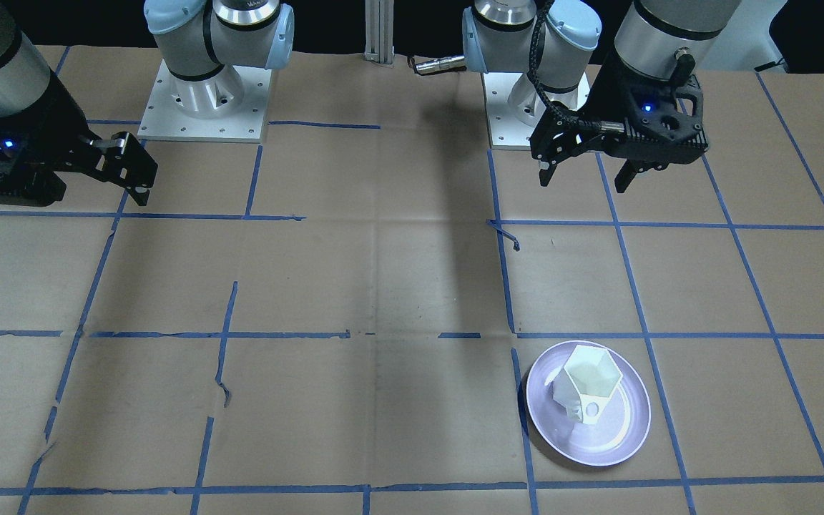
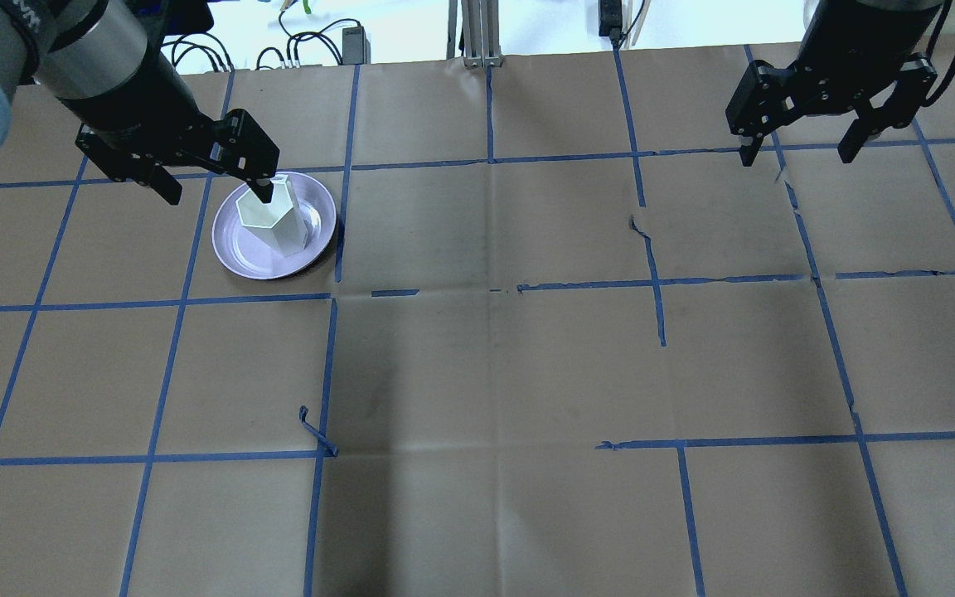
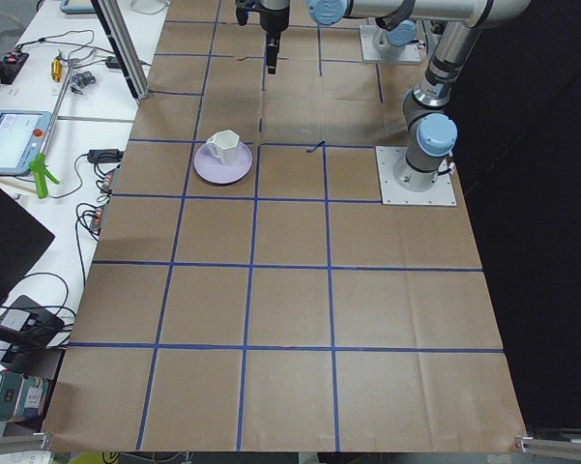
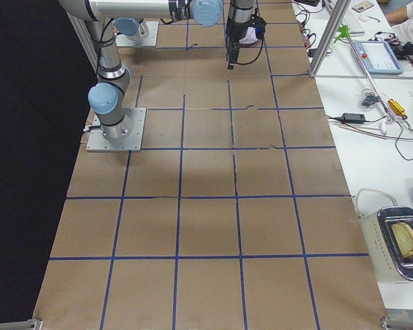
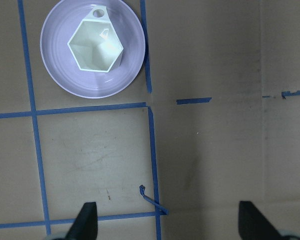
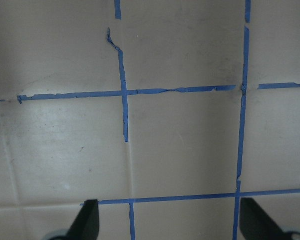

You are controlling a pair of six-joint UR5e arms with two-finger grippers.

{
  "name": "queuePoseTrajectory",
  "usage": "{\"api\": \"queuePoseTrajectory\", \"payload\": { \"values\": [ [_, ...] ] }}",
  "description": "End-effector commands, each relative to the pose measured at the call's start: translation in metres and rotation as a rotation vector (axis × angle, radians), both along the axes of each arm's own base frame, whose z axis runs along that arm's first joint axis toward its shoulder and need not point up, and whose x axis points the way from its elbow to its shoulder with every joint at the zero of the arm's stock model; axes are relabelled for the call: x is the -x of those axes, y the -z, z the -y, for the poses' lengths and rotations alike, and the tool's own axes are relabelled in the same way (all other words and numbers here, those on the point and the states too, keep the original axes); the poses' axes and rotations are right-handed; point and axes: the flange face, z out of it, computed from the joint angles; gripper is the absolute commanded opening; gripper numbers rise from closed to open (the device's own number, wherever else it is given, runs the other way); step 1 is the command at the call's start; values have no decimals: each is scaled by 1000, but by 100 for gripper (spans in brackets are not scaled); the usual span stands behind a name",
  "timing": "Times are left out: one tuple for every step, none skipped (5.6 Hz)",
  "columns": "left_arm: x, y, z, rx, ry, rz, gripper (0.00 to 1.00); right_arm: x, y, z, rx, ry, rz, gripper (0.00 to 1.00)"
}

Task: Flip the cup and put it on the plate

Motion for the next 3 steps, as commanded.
{"api": "queuePoseTrajectory", "payload": {
  "values": [
    [-1,-2,0,12,-6,5,98,0,0,0,0,0,0,100],
    [-1,-2,1,10,-1,4,98,0,0,0,0,0,0,100],
    [-1,-2,1,10,0,3,98,0,0,0,0,0,0,100]
  ]
}}
